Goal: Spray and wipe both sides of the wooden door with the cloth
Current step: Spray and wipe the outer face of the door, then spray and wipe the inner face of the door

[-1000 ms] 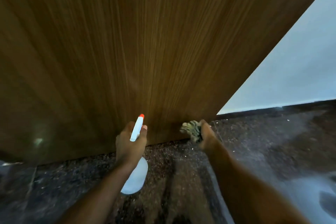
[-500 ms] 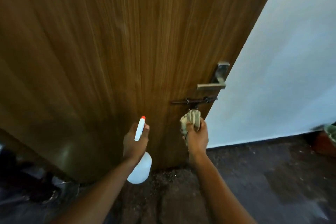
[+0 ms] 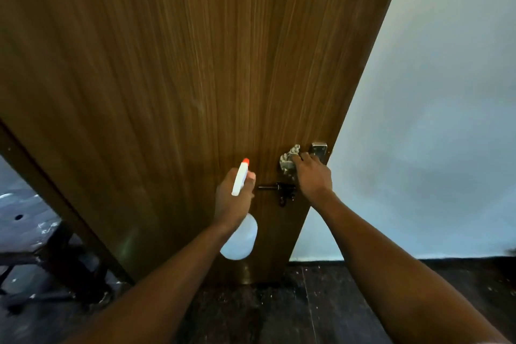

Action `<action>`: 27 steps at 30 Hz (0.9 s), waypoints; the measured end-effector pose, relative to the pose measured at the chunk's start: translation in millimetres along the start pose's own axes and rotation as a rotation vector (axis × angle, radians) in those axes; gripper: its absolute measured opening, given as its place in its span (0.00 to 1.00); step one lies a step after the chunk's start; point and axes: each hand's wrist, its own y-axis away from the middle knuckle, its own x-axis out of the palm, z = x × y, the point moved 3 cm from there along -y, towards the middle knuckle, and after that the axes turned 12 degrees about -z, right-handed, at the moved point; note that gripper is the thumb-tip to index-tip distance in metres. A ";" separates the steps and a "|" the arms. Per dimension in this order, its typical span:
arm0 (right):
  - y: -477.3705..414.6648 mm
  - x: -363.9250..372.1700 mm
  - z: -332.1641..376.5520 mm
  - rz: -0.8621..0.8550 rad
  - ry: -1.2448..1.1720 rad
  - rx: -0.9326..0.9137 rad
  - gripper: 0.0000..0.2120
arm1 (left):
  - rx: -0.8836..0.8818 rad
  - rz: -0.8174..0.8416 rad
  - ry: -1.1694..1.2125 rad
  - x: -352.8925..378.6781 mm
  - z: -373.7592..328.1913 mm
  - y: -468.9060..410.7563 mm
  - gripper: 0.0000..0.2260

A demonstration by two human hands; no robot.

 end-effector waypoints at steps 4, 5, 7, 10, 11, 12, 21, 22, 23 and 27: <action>-5.1 -7.5 0.9 0.110 -0.029 -0.064 0.21 | -0.027 -0.054 -0.011 -3.8 -0.3 22.1 0.02; -4.7 -8.4 2.2 0.113 -0.036 -0.067 0.20 | -0.019 -0.066 -0.018 -4.5 -1.8 28.6 0.02; -2.3 -11.4 4.8 0.118 -0.040 -0.057 0.18 | -0.004 -0.084 -0.032 -4.5 -6.6 41.4 0.02; 0.4 -15.1 5.2 0.115 -0.045 -0.048 0.15 | 0.005 -0.104 -0.044 -5.4 -17.5 59.5 0.07; -0.2 -16.3 4.6 0.110 -0.041 -0.041 0.14 | 0.009 -0.110 -0.043 -5.0 -21.2 64.2 0.08; -0.4 -18.5 5.2 0.104 -0.043 -0.042 0.12 | 0.014 -0.124 -0.037 -5.3 -24.2 69.8 0.08; 64.0 -32.9 5.5 0.033 -0.147 -0.207 0.16 | 0.074 -0.266 -0.047 -0.1 -41.9 113.5 0.01; 75.8 -35.9 4.8 0.002 -0.166 -0.240 0.17 | 0.072 -0.277 -0.066 2.1 -43.0 119.4 0.01; 86.3 -38.5 3.0 -0.025 -0.191 -0.269 0.18 | 0.068 -0.294 -0.075 3.7 -45.1 126.1 0.02; 124.6 -60.0 1.0 -0.110 -0.275 -0.424 0.18 | 0.024 -0.412 -0.081 1.1 -48.7 160.2 0.02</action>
